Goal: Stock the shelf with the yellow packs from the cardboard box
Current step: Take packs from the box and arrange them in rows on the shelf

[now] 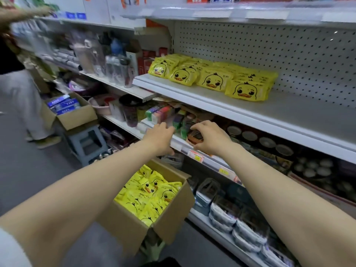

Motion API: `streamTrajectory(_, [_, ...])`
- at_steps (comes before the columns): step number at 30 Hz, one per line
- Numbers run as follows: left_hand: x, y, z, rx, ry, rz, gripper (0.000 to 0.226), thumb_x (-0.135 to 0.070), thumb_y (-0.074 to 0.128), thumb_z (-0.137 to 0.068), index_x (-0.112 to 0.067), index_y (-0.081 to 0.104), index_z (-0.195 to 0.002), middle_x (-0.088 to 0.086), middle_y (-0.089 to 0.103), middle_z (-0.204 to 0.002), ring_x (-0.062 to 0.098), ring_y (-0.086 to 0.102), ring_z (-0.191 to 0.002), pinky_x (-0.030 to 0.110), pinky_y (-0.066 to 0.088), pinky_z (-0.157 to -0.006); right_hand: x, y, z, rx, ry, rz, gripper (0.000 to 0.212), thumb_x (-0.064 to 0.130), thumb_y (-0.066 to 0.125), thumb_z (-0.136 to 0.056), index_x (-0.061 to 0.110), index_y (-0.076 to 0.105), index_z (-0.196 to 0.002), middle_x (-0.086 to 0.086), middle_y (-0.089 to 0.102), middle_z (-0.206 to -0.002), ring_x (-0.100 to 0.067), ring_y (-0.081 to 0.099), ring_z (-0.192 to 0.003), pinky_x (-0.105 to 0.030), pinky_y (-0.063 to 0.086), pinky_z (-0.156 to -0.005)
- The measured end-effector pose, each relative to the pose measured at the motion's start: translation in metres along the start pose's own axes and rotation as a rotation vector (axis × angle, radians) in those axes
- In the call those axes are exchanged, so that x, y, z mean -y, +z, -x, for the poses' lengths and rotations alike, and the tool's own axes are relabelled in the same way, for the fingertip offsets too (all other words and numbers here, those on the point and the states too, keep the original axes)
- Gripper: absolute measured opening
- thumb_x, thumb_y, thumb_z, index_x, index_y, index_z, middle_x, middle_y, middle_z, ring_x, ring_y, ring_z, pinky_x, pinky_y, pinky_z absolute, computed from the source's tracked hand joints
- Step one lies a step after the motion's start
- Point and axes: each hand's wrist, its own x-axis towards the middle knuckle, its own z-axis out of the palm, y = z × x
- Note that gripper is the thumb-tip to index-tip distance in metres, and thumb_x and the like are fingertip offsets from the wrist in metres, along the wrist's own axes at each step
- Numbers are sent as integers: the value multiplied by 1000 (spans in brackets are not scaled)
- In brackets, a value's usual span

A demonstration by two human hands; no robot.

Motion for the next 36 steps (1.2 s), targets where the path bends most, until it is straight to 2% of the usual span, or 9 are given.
streamTrajectory(3, [22, 8, -2, 18, -10, 4, 76, -44, 79, -73, -18, 44, -135, 11, 44, -133, 32, 42, -125, 43, 44, -95, 15, 15, -17, 38, -32, 1, 71, 37, 76, -80, 31, 43, -143, -2, 40, -146, -26, 38, -133, -44, 47, -98])
streamTrajectory(9, [75, 38, -20, 106, -95, 38, 75, -43, 77, -75, -22, 42, -137, 11, 40, -139, 32, 37, -131, 46, 42, -98, 43, 58, -69, 118, -71, -17, 69, 37, 76, -80, 31, 44, -142, -4, 43, -144, -27, 39, -132, -46, 45, -101])
streamTrajectory(14, [146, 82, -53, 232, -100, 41, 80, -46, 80, -74, -21, 41, -140, 10, 42, -138, 33, 41, -129, 47, 43, -100, 71, 121, -130, 229, -67, -23, 59, 32, 76, -79, 27, 54, -133, -8, 50, -134, -30, 47, -125, -44, 49, -95])
streamTrajectory(20, [240, 165, -75, 453, -98, 98, 76, -48, 76, -77, -23, 42, -140, 9, 46, -136, 31, 44, -126, 48, 45, -100, 106, 220, -175, 484, 67, -64, 66, 39, 80, -77, 27, 54, -136, -9, 53, -135, -31, 49, -126, -43, 48, -99])
streamTrajectory(23, [269, 210, -84, 585, -62, 138, 76, -46, 76, -78, -22, 41, -140, 9, 45, -138, 31, 44, -126, 48, 44, -101, 107, 266, -175, 635, 175, -103, 61, 40, 78, -79, 27, 55, -135, -7, 56, -134, -29, 51, -124, -38, 46, -99])
streamTrajectory(29, [269, 287, -117, 683, 103, 186, 72, -45, 72, -83, -20, 39, -142, 9, 43, -139, 30, 40, -130, 43, 42, -102, 84, 332, -157, 754, 418, -146, 62, 38, 77, -82, 25, 52, -138, -8, 55, -136, -29, 52, -124, -38, 47, -95])
streamTrajectory(36, [231, 353, -143, 606, 290, 302, 68, -38, 70, -87, -18, 39, -144, 9, 32, -152, 30, 26, -141, 43, 35, -110, 58, 378, -143, 733, 602, -155, 62, 36, 76, -83, 16, 50, -135, -13, 53, -132, -31, 47, -125, -39, 43, -102])
